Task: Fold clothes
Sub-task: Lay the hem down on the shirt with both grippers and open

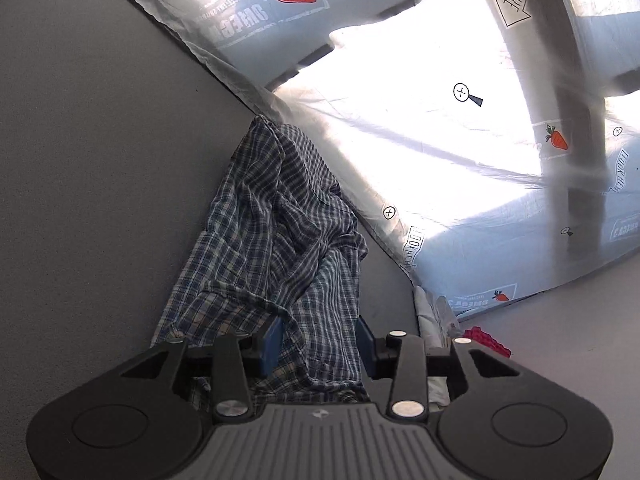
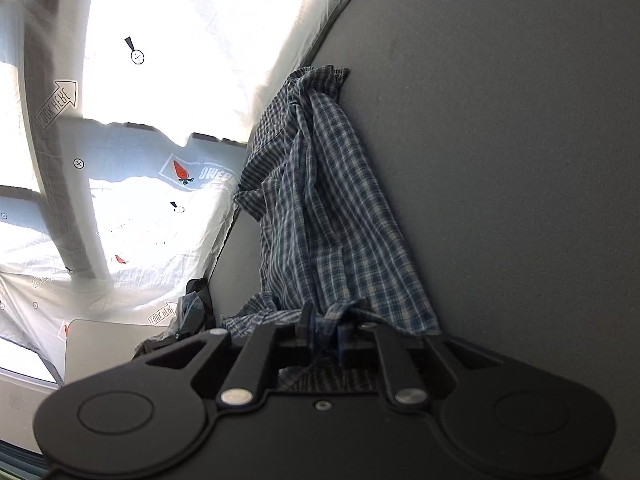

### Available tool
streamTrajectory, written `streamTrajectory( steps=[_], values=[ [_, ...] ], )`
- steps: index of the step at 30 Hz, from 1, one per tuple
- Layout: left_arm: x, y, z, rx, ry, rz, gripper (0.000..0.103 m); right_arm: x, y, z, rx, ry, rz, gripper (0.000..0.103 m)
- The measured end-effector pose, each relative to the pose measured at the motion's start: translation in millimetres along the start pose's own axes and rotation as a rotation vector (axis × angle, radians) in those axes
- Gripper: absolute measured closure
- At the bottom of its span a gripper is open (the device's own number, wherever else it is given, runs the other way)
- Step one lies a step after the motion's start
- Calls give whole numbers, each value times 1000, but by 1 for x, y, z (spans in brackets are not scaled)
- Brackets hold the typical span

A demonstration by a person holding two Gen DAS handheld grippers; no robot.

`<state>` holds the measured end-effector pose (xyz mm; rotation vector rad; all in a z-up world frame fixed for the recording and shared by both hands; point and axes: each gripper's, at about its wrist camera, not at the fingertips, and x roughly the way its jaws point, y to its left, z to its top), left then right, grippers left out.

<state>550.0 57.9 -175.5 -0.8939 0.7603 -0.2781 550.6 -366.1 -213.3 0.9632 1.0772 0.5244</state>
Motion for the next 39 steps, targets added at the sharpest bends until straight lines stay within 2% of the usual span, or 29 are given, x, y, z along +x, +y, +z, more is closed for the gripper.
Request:
streamTrajectory(
  steps=[2,4,5,8,9,10,11,13,16,22,26,34,39],
  values=[
    [-1,-4,4,37,-3,20,53,4,8,4,-50,-5,-26,67],
    [-7,-7,4,61,-16,41,48,5,15,4,-99,-17,-48,64],
    [-11,-7,3,67,-24,49,44,4,18,4,-117,-30,-58,54],
    [-23,-9,-2,93,-37,85,42,0,25,5,-168,-68,-79,43],
    [-27,-10,-5,105,-41,105,42,-2,28,5,-189,-78,-90,33],
    [-31,-11,-9,116,-44,128,41,-3,32,4,-216,-88,-107,28],
    [-34,-11,-13,126,-45,151,41,-3,36,3,-246,-97,-127,21],
    [-40,-11,-21,150,-42,198,39,-2,45,0,-324,-103,-177,18],
    [-41,-11,-36,202,-14,275,35,4,57,-11,-476,-118,-271,3],
    [-28,-6,-58,285,55,421,30,27,66,-40,-743,-89,-445,1],
    [-13,3,-61,283,76,515,30,45,64,-54,-863,-78,-561,0],
    [19,4,-48,372,71,589,22,63,55,-37,-845,-117,-628,0],
    [27,2,-22,334,25,680,21,63,61,-27,-824,-197,-675,0]
  ],
)
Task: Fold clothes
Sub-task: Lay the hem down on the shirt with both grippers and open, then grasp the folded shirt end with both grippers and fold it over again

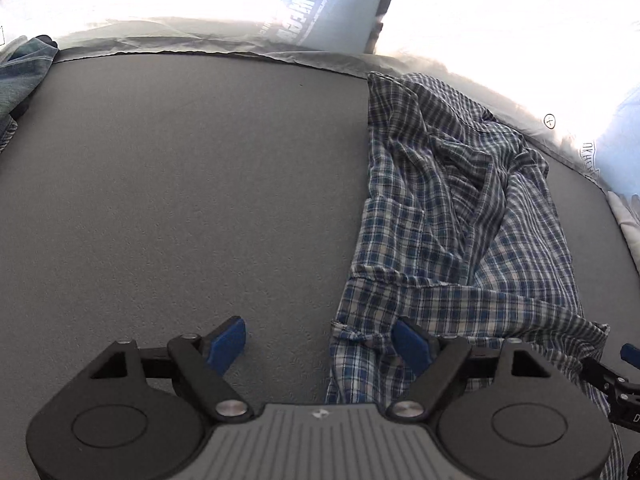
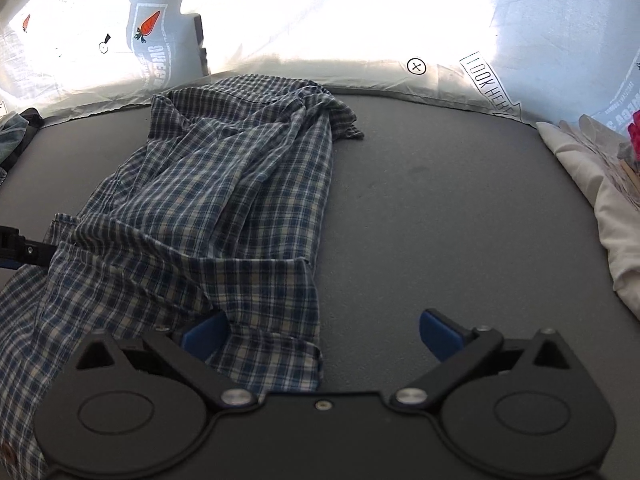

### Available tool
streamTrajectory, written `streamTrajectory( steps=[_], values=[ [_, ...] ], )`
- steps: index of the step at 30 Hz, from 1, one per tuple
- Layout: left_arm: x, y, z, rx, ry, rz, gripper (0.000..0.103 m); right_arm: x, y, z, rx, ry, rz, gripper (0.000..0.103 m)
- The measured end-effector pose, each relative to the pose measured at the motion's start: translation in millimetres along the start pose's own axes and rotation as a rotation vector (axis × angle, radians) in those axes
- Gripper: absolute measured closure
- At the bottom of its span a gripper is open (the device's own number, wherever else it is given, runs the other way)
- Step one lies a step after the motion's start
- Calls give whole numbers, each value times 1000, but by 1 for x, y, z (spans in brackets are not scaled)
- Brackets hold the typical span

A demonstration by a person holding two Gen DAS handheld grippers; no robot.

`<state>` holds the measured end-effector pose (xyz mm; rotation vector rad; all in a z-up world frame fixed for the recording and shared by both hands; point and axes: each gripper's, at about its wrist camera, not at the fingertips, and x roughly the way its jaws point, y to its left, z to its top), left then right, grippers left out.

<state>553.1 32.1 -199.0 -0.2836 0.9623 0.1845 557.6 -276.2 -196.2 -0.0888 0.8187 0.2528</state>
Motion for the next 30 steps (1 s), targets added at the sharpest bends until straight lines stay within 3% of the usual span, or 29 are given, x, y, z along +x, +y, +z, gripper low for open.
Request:
streamTrajectory(
  steps=[2,4,7,10,14,17,22,28,30],
  values=[
    [-10,5,4,-26,-36,6,21,-11,-8,3,65,-43,-4,0],
    [-25,16,3,-91,-55,-33,20,-24,-18,1,150,-63,32,0],
    [-43,38,-14,-273,-19,-124,8,-43,-38,-15,336,-60,107,0],
    [-56,63,-48,-475,25,-250,8,-59,-56,-50,588,-37,204,0],
    [-66,93,-84,-660,73,-321,7,-69,-72,-109,941,-13,350,0],
    [-71,106,-107,-721,103,-340,7,-78,-80,-144,1148,-21,424,0],
    [-75,111,-133,-808,149,-445,7,-87,-74,-175,1342,12,538,0],
    [-67,94,-133,-786,192,-497,7,-85,-58,-180,1374,72,566,6],
    [-62,85,-130,-758,205,-504,7,-79,-54,-178,1392,83,588,13]
  ],
)
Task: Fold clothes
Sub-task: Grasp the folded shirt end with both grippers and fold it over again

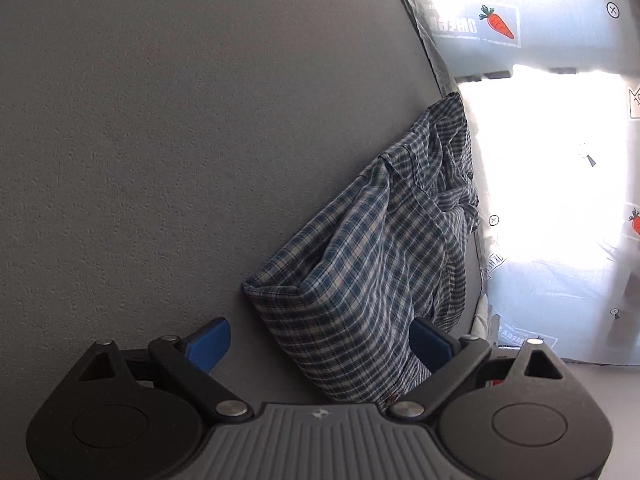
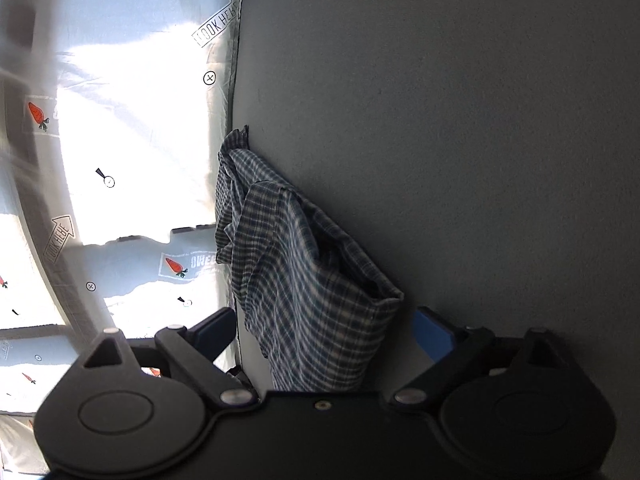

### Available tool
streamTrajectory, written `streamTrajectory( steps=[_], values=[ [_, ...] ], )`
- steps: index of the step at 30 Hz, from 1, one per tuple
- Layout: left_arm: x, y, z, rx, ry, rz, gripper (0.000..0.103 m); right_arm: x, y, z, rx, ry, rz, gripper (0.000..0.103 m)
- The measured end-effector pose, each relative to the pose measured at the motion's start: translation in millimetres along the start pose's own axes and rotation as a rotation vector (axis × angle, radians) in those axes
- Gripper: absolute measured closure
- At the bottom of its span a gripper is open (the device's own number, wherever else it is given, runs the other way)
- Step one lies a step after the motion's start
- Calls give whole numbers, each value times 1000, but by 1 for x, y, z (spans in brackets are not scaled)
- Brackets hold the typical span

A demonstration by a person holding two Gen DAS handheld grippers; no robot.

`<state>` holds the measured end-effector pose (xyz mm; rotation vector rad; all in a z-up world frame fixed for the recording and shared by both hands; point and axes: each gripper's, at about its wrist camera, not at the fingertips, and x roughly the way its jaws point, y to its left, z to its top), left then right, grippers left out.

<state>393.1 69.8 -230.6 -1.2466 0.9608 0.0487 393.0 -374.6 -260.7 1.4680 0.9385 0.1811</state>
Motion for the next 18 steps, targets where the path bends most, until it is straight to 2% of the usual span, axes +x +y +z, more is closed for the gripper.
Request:
streamTrajectory(
  steps=[1,4,5,6,7,8,9,11,12,13,16,18],
  values=[
    [4,-3,-1,14,0,5,7,4,0,0,6,3,-8,17],
    [13,-12,-1,37,-14,31,9,17,2,-1,18,10,-37,37],
    [13,-14,0,31,-22,29,9,21,2,-1,18,5,-58,51],
    [13,-15,2,27,-29,28,13,24,1,-1,26,1,-74,63],
    [13,-15,5,25,-32,35,25,25,-1,0,38,-3,-82,68],
    [13,-16,7,24,-34,43,35,25,-2,1,46,-3,-87,79],
    [12,-15,10,17,-36,46,41,25,-2,1,43,-1,-90,87],
    [8,-14,11,6,-48,21,62,23,0,2,19,0,-87,92],
    [6,-14,11,8,-55,9,68,21,2,1,8,-1,-82,94],
    [2,-15,10,16,-60,0,79,19,4,1,-6,-3,-76,94],
    [-9,-20,5,45,-73,-21,90,10,11,0,-40,-7,-58,96],
    [-18,-23,2,50,-70,-41,93,1,13,-2,-53,-9,-43,97]
  ],
)
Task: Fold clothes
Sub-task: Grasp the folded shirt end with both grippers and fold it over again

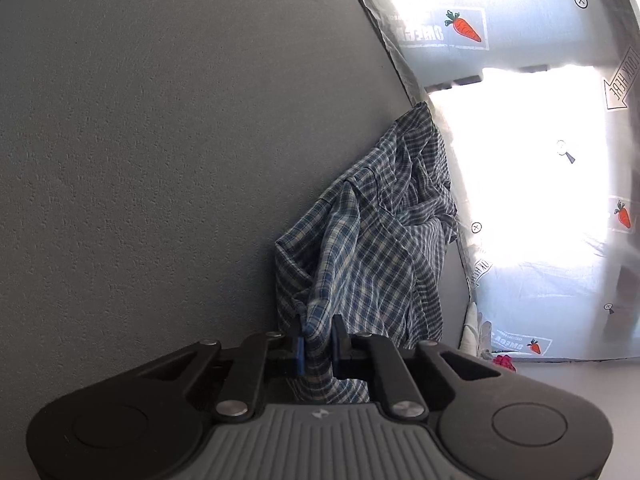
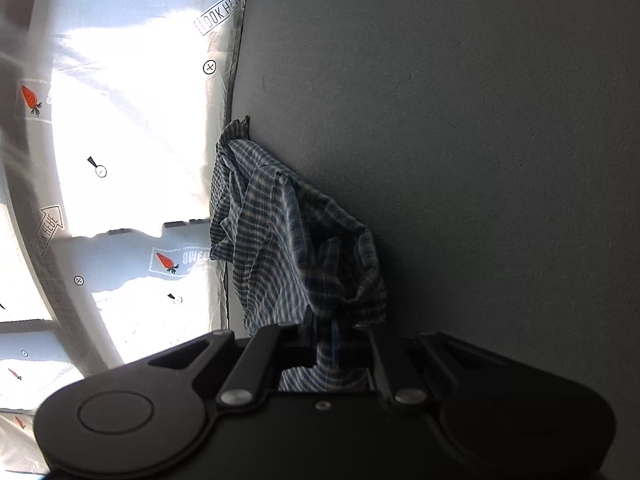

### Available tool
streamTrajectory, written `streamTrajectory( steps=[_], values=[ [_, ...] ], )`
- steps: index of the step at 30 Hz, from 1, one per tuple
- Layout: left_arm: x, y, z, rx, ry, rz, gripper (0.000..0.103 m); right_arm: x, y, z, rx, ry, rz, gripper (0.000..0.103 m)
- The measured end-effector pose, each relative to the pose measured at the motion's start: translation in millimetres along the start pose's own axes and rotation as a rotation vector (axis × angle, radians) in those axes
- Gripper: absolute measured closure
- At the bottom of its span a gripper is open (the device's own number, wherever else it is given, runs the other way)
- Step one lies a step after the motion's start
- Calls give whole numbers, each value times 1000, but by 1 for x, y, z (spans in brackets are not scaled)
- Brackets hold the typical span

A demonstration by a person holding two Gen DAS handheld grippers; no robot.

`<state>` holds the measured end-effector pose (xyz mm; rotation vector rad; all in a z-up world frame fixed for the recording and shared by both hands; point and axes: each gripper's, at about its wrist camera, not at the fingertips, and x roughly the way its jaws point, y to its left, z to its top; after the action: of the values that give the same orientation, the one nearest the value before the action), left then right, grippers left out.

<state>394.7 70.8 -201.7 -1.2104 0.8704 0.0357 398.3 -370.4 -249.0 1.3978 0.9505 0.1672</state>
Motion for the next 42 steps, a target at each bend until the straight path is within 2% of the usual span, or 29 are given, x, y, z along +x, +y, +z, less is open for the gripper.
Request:
streamTrajectory(
  steps=[5,9,12,15,17,19,21,24,31,42],
  values=[
    [-29,-9,-14,41,23,-29,97,-27,0,-4,16,6,9,97],
    [-50,0,-27,-24,76,-30,97,-50,0,-10,25,24,3,97],
    [-77,3,-36,-99,124,-42,97,-77,2,-18,77,58,6,97],
    [-104,-6,-44,-81,133,-68,97,-108,10,-28,96,81,43,97],
    [-107,-7,-45,-94,128,-60,97,-118,12,-31,103,90,59,97],
    [-101,3,-40,-179,126,-53,97,-112,7,-28,164,93,64,97],
    [-93,13,-35,-306,133,-78,97,-107,2,-26,224,96,69,96],
    [-91,11,-25,-389,101,-138,97,-100,2,-22,265,96,81,96],
    [-81,-9,-3,-439,58,-229,97,-79,26,-6,247,82,132,96],
    [-44,-39,43,-459,51,-274,97,-35,63,34,198,56,165,96]
  ],
)
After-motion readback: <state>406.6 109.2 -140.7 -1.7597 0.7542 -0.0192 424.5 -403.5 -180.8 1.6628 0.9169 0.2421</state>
